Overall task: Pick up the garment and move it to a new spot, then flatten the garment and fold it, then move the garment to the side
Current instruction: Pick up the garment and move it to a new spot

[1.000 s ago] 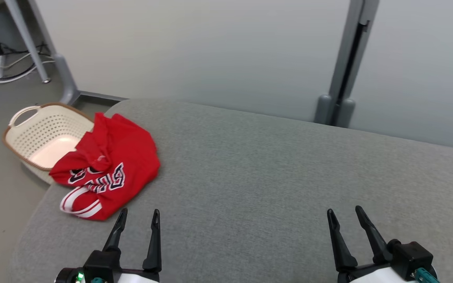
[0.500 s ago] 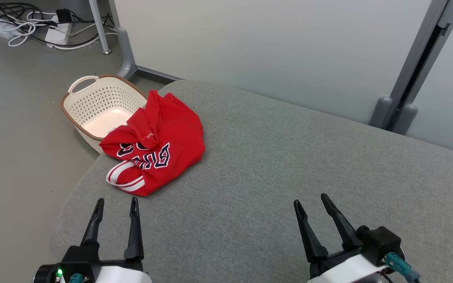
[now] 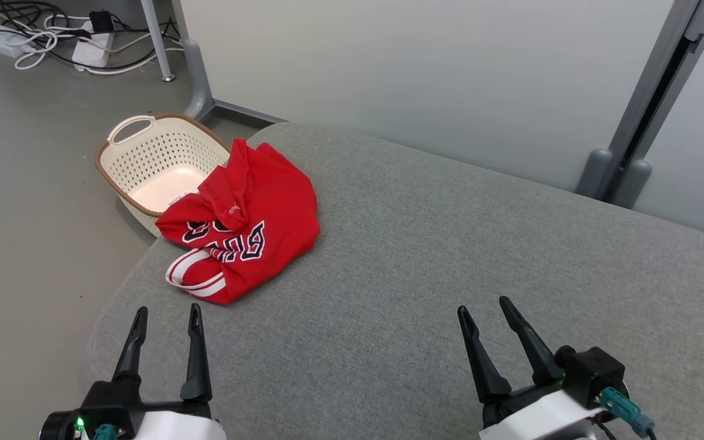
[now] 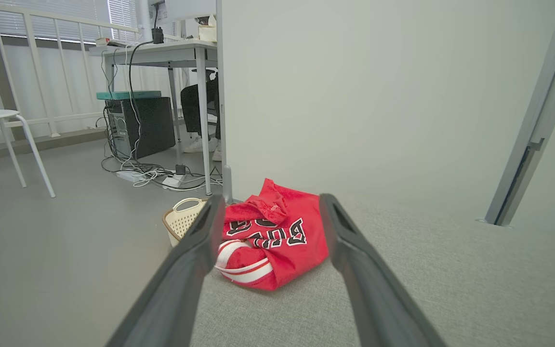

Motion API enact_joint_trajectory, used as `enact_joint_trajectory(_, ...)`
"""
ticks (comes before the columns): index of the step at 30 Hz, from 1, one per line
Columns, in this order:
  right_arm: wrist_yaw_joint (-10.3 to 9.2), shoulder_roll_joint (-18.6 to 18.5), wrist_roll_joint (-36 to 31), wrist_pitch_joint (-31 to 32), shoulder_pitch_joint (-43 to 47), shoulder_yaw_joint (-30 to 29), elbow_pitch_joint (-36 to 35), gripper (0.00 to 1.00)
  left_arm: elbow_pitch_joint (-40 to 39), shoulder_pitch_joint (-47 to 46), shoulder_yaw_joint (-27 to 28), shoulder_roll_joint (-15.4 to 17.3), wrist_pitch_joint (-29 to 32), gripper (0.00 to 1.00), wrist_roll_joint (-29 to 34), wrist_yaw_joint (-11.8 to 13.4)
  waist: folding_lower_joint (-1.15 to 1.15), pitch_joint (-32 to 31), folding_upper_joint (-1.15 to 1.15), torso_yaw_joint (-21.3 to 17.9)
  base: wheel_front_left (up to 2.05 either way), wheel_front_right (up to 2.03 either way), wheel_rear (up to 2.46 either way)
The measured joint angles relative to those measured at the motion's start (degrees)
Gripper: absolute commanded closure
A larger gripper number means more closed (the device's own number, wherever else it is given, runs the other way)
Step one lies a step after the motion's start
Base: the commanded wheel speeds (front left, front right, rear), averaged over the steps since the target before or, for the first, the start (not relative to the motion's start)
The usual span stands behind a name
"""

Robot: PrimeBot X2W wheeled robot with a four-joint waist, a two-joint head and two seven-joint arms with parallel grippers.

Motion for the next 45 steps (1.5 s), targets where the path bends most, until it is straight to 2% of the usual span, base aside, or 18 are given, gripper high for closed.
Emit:
enact_joint_trajectory(8, -0.01, -0.01, -0.93, -0.01, 2.98, -3.82, -1.78, 0.0, 2.4, -2.43, 1.63, 0.05, 0.0, 0.0, 0.74, -2.61, 0.0, -0.17, 0.0, -0.15, 0.0, 0.0, 0.0)
enact_joint_trajectory(11, -0.01, 0.03, -2.87, -0.01, 3.25, -4.87, -2.54, 0.0, 3.37, -5.03, 3.57, 1.22, 0.0, 0.0, 0.37, -3.88, 0.0, 0.48, 0.0, -0.58, 0.0, 0.0, 0.0)
enact_joint_trajectory(15, 0.0, -0.02, -5.98, 0.59, 1.94, -7.2, -3.89, 0.0, 8.81, -10.38, 4.99, 4.27, 0.76, 0.0, -0.81, -5.98, 0.0, 3.05, 0.0, -2.34, 0.0, 0.0, 0.0)
enact_joint_trajectory(19, 0.0, -0.8, -8.34, 2.41, 0.4, -9.28, -6.45, 0.0, 14.01, -18.06, 5.95, 8.38, 5.39, 0.0, -1.91, -8.35, 0.0, 6.72, 0.0, -5.03, 0.0, 0.0, 0.0)
enact_joint_trajectory(24, 0.0, -2.25, -10.87, 5.0, -1.13, -11.24, -10.65, 0.0, 22.31, -26.56, 4.66, 13.65, 15.56, 0.0, -3.7, -11.78, 0.0, 11.67, 0.0, -8.57, 0.0, 0.0, 0.0)
enact_joint_trajectory(25, 0.0, -2.25, -10.87, 5.0, -1.13, -11.24, -10.65, 0.0, 22.31, -26.56, 4.66, 13.65, 15.56, 0.0, -3.7, -11.78, 0.0, 11.67, 0.0, -8.57, 0.0, 0.0, 0.0)
enact_joint_trajectory(31, 0.0, -3.88, -12.36, 7.65, -3.95, -12.71, -16.52, 0.0, 28.84, -35.74, 1.89, 19.5, 23.62, 0.0, -5.37, -13.0, 0.0, 17.77, 0.0, -13.19, 0.0, 0.0, 0.0)
enact_joint_trajectory(36, 0.0, -4.1, -12.81, 9.27, -4.43, -13.11, -20.01, 0.0, 35.22, -41.44, 0.55, 22.2, 29.53, 0.0, -9.0, -13.36, 0.0, 21.68, 0.0, -17.19, 0.0, 0.0, 0.0)
enact_joint_trajectory(42, 0.0, -3.76, -12.77, 9.9, -4.83, -12.24, -22.21, 0.0, 42.72, -46.76, -1.0, 25.98, 32.73, 0.0, -8.82, -13.36, 0.0, 24.94, 0.0, -21.29, 0.0, 0.0, 0.0)
enact_joint_trajectory(45, 0.0, -3.42, -12.81, 9.81, -4.63, -11.91, -22.28, 0.0, 46.58, -48.78, -3.27, 28.27, 31.84, 0.0, -5.71, -12.59, 0.0, 25.96, 0.0, -23.26, 0.0, 0.0, 0.0)
